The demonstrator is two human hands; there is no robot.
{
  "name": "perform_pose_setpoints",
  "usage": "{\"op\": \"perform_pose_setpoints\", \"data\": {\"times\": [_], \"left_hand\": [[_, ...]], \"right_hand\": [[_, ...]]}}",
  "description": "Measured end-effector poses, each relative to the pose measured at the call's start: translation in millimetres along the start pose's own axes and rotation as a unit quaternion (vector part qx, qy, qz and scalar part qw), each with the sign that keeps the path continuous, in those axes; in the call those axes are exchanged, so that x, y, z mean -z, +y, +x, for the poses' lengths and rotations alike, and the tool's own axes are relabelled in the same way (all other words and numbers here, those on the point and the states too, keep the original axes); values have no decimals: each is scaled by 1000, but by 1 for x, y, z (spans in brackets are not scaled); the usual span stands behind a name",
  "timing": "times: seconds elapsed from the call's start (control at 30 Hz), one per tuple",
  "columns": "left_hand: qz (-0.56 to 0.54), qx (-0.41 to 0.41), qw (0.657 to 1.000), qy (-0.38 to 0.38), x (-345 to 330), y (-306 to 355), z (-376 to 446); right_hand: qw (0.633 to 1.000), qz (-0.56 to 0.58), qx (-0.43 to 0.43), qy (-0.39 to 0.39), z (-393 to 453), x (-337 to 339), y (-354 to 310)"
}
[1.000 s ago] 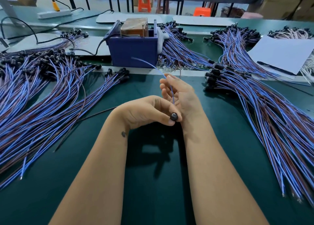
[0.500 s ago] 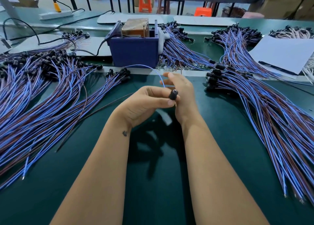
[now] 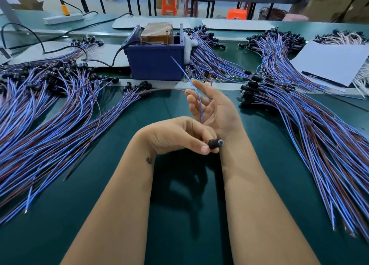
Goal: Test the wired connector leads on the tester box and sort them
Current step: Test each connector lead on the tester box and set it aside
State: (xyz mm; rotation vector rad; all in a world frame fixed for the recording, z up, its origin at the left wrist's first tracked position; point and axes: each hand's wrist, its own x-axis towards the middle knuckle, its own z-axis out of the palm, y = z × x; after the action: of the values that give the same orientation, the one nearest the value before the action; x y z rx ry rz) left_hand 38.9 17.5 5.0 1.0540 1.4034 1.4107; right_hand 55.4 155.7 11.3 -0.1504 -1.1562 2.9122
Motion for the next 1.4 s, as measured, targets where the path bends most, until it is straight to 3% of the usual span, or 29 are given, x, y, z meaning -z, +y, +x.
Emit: {"op": "perform_pose_setpoints", "data": {"times": [0.07, 0.17, 0.23, 0.3, 0.37, 0.47, 0.57, 0.67, 0.77, 0.97, 1.2, 1.4], "left_hand": [[5, 16, 1000, 9, 4, -1, -3], [-33, -25, 999, 18, 16, -1, -17], [-30, -56, 996, 62, 24, -1, -25], [-6, -44, 980, 192, 29, -3, -23], [-8, -10, 940, 341, 30, -5, -14], [-36, 21, 899, 437, 27, -3, -1], [-27, 9, 887, 462, 21, -2, 6], [-36, -22, 876, 480, 17, -2, 8], [-51, -36, 866, 497, 15, -2, 8], [-31, -40, 858, 512, 14, -4, 9], [78, -4, 823, 563, 21, -12, 10], [0, -9, 792, 610, 31, -11, 4]], "right_hand": [[1000, 3, 25, 16, 1, 1, 0], [998, -18, 57, 30, 3, 4, 1], [997, -20, 64, 29, 4, 5, 1], [998, -23, 63, 21, 4, 4, 1], [996, -55, 62, 20, 5, 1, 5], [984, -138, 96, 51, 7, -10, 17], [953, -259, 141, 73, 8, -19, 30], [888, -411, 178, 99, 8, -21, 39], [853, -467, 199, 121, 8, -22, 42], [841, -490, 195, 125, 10, -20, 42], [848, -492, 156, 121, 15, -16, 41], [847, -476, 184, 149, 13, -17, 39]]}}
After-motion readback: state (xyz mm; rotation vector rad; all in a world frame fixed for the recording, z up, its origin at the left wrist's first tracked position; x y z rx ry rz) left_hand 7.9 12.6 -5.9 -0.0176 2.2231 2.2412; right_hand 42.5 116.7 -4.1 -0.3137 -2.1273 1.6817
